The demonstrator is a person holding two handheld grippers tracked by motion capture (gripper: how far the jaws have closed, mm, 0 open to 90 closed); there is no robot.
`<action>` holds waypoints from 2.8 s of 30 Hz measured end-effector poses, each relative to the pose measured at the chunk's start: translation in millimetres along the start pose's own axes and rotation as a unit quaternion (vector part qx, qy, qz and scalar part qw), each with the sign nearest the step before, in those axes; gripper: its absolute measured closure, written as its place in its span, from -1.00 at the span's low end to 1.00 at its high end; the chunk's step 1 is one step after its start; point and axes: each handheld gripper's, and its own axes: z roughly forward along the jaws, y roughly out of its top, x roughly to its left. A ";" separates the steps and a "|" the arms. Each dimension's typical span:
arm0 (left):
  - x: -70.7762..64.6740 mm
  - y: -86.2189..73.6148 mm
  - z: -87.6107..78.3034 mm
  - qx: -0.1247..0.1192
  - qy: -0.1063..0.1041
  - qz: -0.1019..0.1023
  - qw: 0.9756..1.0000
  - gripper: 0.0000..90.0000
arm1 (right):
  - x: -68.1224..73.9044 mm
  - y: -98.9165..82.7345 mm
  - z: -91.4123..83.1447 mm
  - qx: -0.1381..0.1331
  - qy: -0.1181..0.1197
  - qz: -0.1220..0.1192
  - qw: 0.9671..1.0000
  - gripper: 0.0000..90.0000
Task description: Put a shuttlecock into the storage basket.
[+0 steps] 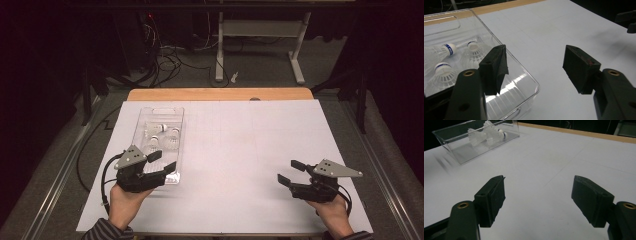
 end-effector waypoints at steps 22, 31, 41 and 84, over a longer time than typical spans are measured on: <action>5.0 -12.4 -11.9 -0.018 -0.004 -0.023 1.000 -0.18 | 0.5 -0.1 -0.1 0.001 0.000 0.000 1.000 -0.38; 9.0 -17.1 -14.3 -0.026 -0.003 -0.021 0.999 -0.18 | 0.7 -0.1 0.3 0.002 -0.001 -0.002 1.000 -0.38; 12.1 -21.7 -17.7 -0.033 -0.003 -0.022 0.999 -0.17 | 1.2 -0.3 -0.9 0.001 -0.001 0.000 1.000 -0.38; 19.1 -37.5 -11.6 -0.023 0.010 -0.012 1.000 -0.15 | 3.9 -0.2 -3.2 -0.003 -0.003 0.002 1.000 -0.39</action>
